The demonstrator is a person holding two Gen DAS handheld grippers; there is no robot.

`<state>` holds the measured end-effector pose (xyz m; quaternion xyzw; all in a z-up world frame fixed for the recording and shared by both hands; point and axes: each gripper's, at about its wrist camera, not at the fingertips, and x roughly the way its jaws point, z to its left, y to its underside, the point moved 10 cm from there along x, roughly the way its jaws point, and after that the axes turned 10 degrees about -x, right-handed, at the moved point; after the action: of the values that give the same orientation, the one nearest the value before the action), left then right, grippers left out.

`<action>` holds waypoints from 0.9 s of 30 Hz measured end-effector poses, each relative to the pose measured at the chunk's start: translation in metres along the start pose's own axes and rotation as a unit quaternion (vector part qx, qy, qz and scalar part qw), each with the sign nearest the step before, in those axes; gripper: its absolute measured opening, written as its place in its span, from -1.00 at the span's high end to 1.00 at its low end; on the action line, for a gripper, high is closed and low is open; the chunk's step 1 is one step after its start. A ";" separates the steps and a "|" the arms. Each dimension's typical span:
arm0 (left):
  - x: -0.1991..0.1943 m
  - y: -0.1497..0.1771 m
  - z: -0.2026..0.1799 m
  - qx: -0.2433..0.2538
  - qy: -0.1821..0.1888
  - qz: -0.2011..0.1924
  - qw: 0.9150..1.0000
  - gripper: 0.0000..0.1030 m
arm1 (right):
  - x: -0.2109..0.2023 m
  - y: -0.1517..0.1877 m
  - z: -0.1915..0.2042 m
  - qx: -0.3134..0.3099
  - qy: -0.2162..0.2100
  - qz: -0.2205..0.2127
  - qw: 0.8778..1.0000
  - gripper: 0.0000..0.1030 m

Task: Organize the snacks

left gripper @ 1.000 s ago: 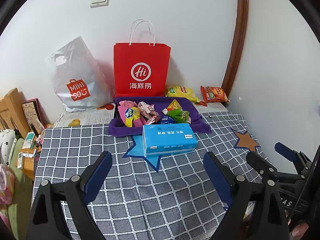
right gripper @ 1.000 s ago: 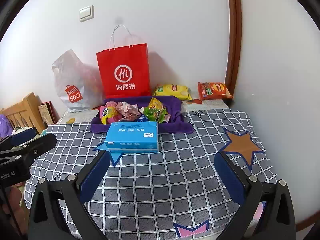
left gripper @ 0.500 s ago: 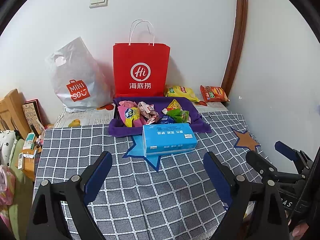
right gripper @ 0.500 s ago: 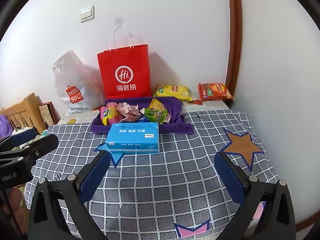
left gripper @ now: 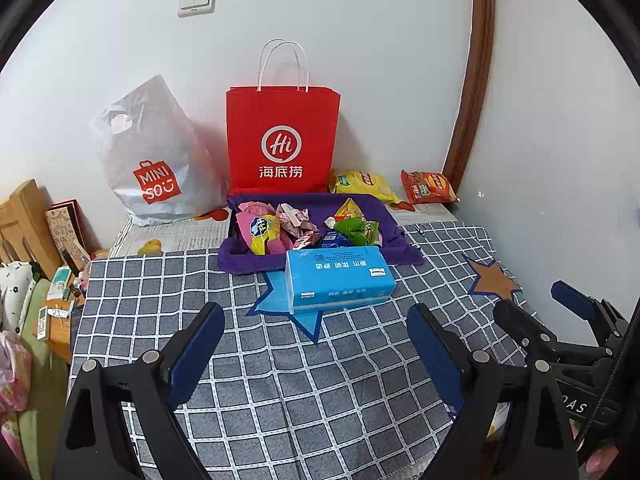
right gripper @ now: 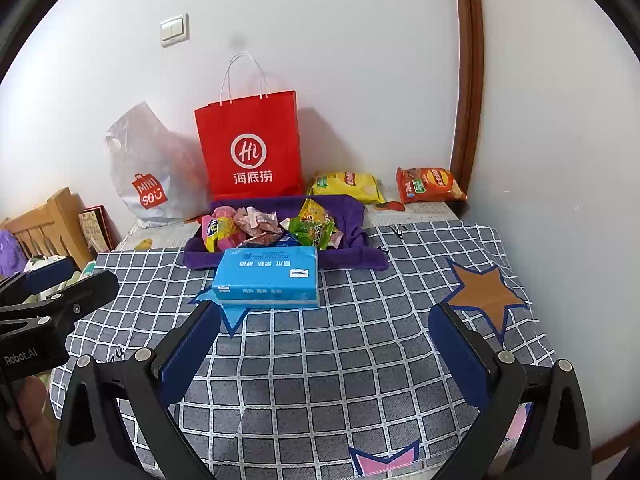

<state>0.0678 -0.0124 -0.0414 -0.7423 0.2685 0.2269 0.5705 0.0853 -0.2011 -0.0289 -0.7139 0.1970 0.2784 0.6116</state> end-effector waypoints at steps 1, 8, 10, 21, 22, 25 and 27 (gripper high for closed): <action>0.000 0.000 0.000 0.000 0.000 0.000 1.000 -0.79 | 0.000 0.000 0.000 0.000 0.000 0.000 1.000 -0.99; 0.000 -0.001 0.000 0.000 0.000 0.000 1.000 -0.79 | 0.000 -0.001 0.000 0.000 0.000 0.000 1.000 -0.99; 0.000 -0.001 0.000 0.000 0.000 0.000 1.000 -0.79 | -0.001 -0.001 0.000 0.000 0.000 0.000 1.000 -0.99; -0.001 -0.002 0.001 -0.001 -0.001 -0.001 1.000 -0.79 | -0.002 -0.002 0.000 -0.001 0.000 -0.001 1.000 -0.99; 0.000 -0.002 0.001 -0.001 -0.001 0.000 1.000 -0.79 | -0.002 -0.003 0.000 -0.002 0.000 -0.001 1.000 -0.99; -0.001 -0.002 0.001 -0.001 -0.001 0.000 1.000 -0.79 | -0.002 -0.002 0.001 -0.001 0.000 -0.002 1.000 -0.99; -0.001 -0.002 0.001 -0.001 -0.001 0.000 1.000 -0.79 | -0.002 -0.002 0.000 -0.001 0.000 -0.002 1.000 -0.99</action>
<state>0.0682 -0.0110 -0.0396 -0.7427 0.2677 0.2273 0.5702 0.0851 -0.2005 -0.0258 -0.7146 0.1957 0.2776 0.6116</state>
